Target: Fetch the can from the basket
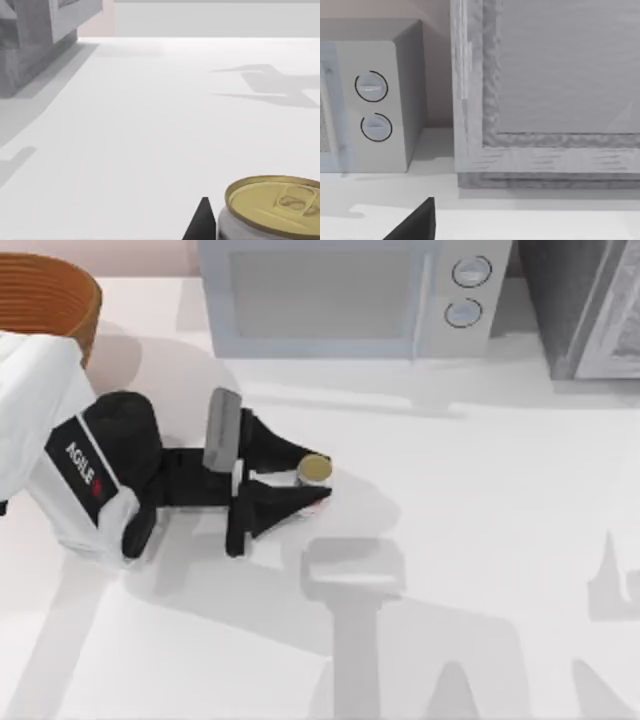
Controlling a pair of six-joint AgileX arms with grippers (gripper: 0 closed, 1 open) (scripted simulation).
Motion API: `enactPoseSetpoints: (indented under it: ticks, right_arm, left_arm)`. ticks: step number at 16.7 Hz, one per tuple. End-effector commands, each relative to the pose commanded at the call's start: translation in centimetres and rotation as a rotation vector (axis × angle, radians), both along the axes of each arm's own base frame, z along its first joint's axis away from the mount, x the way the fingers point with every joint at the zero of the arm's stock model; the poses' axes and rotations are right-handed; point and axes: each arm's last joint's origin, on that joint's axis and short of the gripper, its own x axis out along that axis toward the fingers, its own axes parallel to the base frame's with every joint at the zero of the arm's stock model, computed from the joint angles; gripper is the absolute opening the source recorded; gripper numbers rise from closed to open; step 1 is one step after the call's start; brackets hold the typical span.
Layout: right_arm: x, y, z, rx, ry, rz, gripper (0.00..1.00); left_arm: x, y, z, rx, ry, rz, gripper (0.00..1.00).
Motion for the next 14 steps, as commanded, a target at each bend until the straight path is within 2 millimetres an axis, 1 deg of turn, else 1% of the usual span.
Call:
enactPoseSetpoints:
  ticks: [8,9,14]
  right_arm:
    - [0.0,0.0,0.0,0.0,0.0,0.0,1.0]
    - [0.0,0.0,0.0,0.0,0.0,0.0,1.0]
    - [0.0,0.0,0.0,0.0,0.0,0.0,1.0]
  left_arm:
    - [0.0,0.0,0.0,0.0,0.0,0.0,0.98]
    - [0.0,0.0,0.0,0.0,0.0,0.0,1.0]
    - [0.0,0.0,0.0,0.0,0.0,0.0,1.0]
